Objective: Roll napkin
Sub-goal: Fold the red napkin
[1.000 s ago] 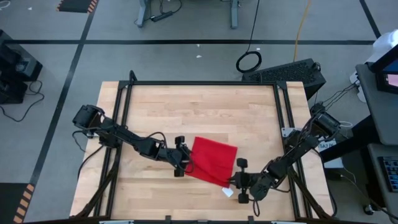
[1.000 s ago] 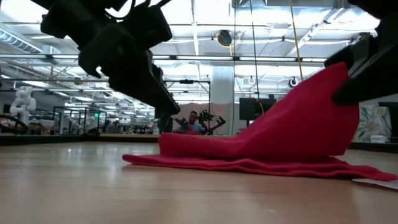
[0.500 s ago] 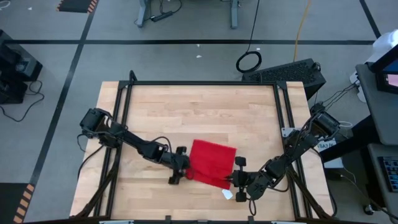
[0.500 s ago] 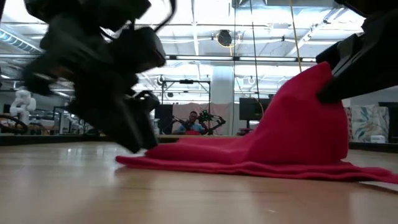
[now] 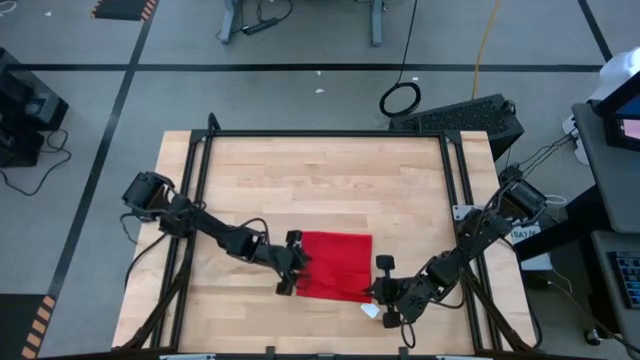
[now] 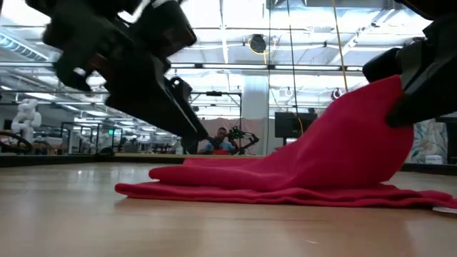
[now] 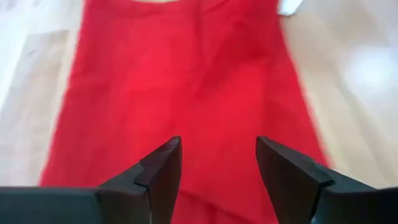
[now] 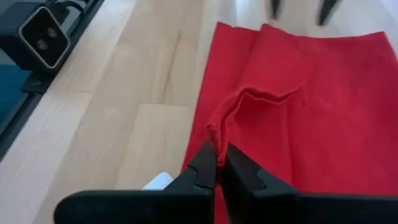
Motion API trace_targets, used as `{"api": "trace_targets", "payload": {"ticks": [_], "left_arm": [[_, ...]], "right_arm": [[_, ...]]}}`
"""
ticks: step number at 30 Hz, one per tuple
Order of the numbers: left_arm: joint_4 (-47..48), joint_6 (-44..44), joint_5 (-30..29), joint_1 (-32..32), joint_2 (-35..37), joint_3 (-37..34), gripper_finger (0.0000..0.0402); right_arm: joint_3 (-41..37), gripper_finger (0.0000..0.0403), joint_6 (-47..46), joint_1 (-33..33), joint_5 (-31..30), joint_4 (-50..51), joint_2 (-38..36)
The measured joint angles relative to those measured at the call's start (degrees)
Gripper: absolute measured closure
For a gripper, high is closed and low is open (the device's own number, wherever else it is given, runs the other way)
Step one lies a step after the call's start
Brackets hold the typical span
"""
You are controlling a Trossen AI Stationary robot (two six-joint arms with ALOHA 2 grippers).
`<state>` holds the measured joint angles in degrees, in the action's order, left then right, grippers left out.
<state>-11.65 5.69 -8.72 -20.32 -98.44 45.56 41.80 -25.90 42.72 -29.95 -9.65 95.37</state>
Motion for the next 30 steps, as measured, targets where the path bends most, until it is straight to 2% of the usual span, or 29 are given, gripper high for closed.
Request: {"api": "trace_targets", "payload": {"ticks": [11,25,27,30], "left_arm": [[0.3,-8.0,12.0,7.7,-2.6,0.0,0.0273],[-0.7,-8.0,13.6,8.6,-6.5,0.1,0.0278],[-0.7,-8.0,13.3,8.6,-6.6,0.1,0.0286],[-1.0,-8.0,12.8,8.6,-6.5,0.1,0.0326]], "right_arm": [[0.0,0.0399,-0.4,0.0,0.3,0.5,0.0],[0.0,0.0399,-0.4,0.0,0.3,0.9,0.0],[0.0,0.0399,-0.6,0.0,0.3,0.9,0.0],[0.0,0.0399,-1.0,0.0,0.3,0.9,0.0]]}}
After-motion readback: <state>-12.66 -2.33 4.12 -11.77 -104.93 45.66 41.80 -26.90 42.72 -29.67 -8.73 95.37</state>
